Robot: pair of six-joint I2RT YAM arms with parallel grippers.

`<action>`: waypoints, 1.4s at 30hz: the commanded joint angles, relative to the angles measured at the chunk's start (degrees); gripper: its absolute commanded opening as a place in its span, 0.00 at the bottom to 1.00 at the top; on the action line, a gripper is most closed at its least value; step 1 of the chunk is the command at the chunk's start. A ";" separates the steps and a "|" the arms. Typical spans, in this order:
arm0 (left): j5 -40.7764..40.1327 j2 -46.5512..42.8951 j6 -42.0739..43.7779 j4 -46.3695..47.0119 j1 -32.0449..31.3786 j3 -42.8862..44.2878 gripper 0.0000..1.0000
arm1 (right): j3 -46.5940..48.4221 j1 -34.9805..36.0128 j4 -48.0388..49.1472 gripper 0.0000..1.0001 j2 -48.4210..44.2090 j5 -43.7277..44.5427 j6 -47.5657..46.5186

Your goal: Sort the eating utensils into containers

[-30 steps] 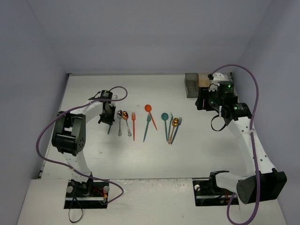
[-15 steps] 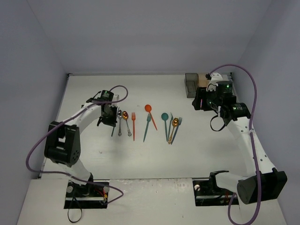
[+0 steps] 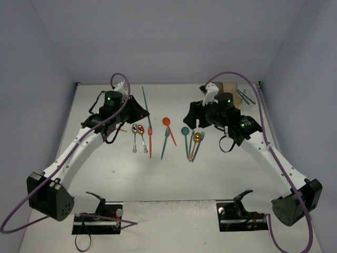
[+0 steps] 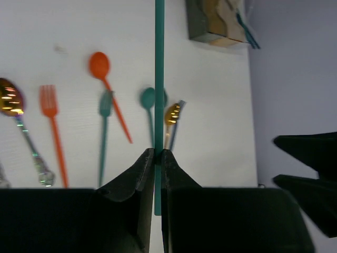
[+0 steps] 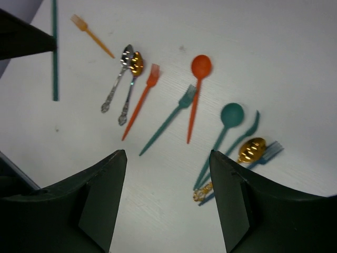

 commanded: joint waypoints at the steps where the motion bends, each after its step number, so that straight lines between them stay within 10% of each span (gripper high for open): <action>1: -1.87 -0.78 -13.50 15.43 -6.98 1.44 0.00 | 4.03 8.07 9.58 0.62 2.00 3.50 3.74; 13: -8.28 -0.54 -20.81 21.76 -14.00 1.84 0.00 | 5.37 16.83 13.39 0.59 4.56 10.74 3.88; 23: -10.53 -0.91 -21.30 21.75 -16.16 0.21 0.00 | 3.46 17.47 13.39 0.00 2.76 14.87 3.27; 28: -12.00 -1.19 -20.07 20.15 -16.21 -0.51 0.01 | 2.09 16.86 13.03 0.00 1.04 17.07 2.11; 34: -18.49 -3.77 -13.21 9.53 -16.06 -0.92 0.62 | 1.97 11.64 5.53 0.00 1.33 19.68 -0.74; 42: -30.60 -10.15 2.23 -7.56 -13.03 -0.78 0.74 | 3.07 -1.36 -3.34 0.00 4.04 20.88 -9.31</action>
